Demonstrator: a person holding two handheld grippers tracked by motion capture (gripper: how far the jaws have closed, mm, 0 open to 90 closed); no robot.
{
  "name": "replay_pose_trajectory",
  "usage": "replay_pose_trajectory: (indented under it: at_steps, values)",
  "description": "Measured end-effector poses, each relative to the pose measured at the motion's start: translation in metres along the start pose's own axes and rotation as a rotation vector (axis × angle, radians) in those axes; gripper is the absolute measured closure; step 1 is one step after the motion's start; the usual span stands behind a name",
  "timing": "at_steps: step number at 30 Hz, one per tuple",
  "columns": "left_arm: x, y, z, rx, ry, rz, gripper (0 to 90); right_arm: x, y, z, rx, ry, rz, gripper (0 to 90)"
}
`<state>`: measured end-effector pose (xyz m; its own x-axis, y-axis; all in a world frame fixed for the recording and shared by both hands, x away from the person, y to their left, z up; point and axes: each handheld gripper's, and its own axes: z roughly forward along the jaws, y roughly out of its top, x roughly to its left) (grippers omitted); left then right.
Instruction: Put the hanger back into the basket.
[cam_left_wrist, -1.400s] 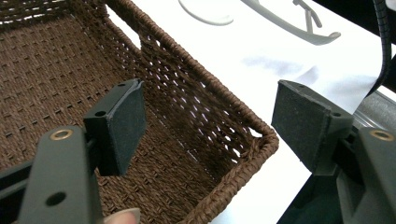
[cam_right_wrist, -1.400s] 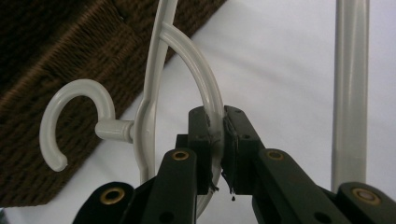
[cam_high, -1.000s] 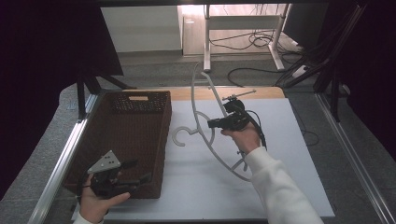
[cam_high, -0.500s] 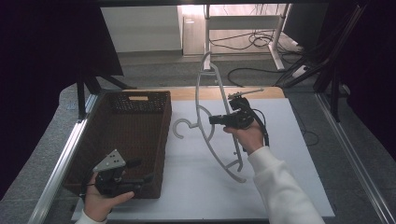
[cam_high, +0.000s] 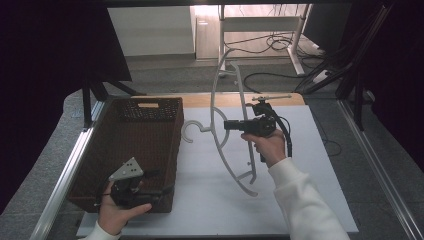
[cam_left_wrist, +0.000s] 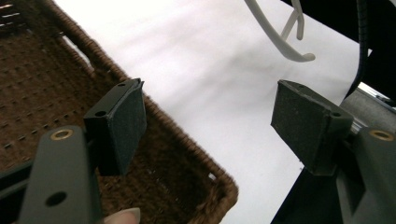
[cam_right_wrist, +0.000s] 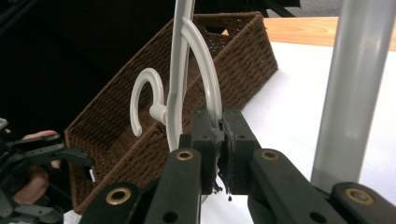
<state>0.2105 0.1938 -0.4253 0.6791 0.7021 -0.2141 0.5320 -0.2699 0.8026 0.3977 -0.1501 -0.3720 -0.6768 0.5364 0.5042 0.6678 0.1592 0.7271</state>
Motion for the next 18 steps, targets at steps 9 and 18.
replay_pose_trajectory:
  at_steps: [9,18]
  values:
    - [-0.004,0.009,0.011,-0.009,-0.047,-0.024,27.0,0.005,-0.002,-0.001,-0.014,0.033,0.008,84.7]
    - [-0.012,0.025,0.024,-0.039,-0.121,-0.058,29.8,0.008,-0.005,-0.004,-0.042,0.072,0.025,84.7]
